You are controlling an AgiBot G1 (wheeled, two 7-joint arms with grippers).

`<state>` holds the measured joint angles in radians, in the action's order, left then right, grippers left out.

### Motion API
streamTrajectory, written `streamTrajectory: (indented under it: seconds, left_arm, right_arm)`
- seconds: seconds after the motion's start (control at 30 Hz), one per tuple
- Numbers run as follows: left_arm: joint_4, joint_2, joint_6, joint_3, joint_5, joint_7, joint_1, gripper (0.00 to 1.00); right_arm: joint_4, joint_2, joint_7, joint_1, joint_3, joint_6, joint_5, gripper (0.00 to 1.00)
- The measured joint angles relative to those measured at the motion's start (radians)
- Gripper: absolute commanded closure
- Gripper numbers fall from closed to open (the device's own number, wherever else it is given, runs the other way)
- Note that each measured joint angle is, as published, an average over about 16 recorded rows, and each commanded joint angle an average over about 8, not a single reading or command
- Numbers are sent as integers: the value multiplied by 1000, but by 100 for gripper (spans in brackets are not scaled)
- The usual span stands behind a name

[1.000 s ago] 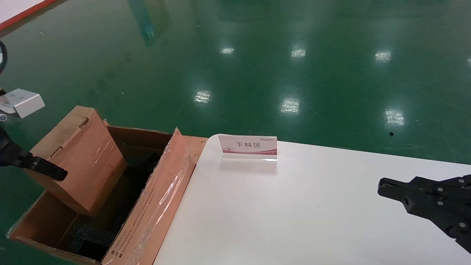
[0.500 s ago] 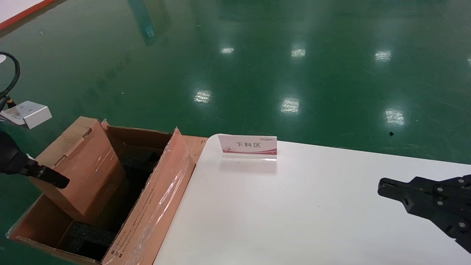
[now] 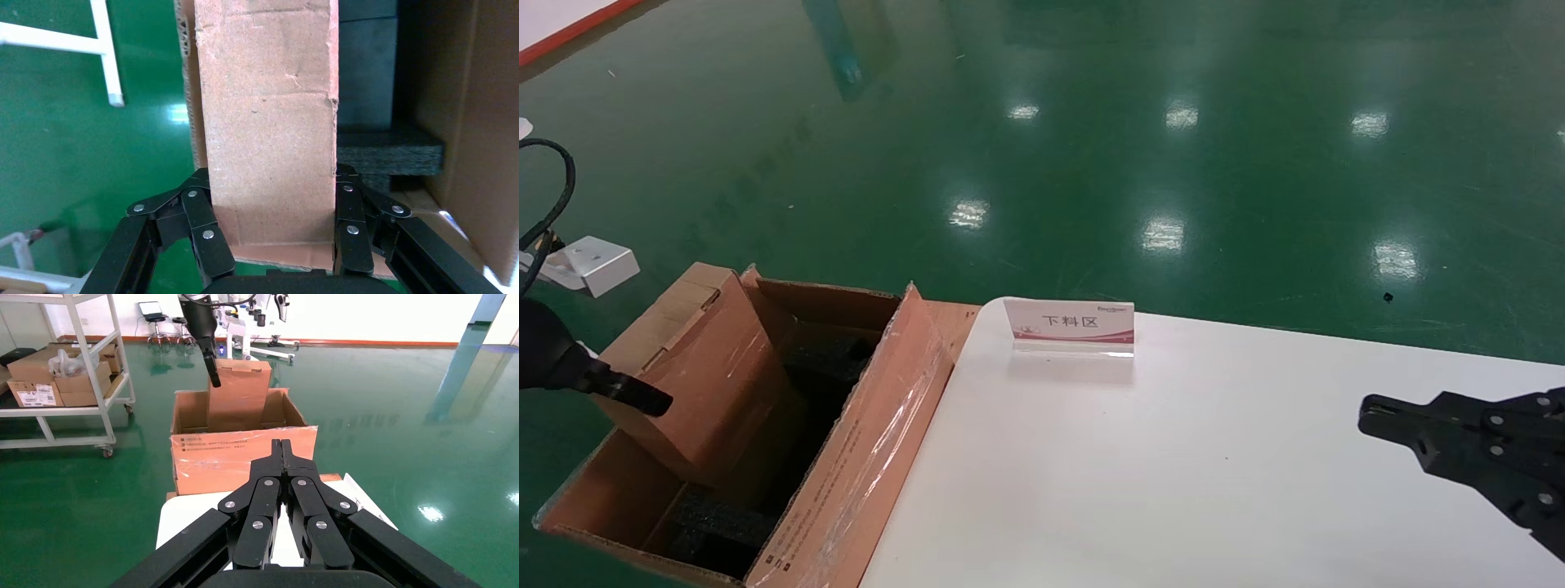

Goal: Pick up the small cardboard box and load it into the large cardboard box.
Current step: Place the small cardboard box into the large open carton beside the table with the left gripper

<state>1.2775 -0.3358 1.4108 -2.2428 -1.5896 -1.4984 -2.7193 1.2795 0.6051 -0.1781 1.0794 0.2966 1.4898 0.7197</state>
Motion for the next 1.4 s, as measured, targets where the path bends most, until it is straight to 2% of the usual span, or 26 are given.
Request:
streamTrajectory:
  seconds: [0.6, 1.4]
  left_arm:
    - [11, -3, -88, -32, -77, -30, 67, 100]
    - [2, 8, -174, -55, -88, -64, 142, 100]
  right_arm:
    - [0, 0, 0, 0, 1, 0, -1, 100]
    - [0, -1, 1, 0, 2, -1, -2, 100]
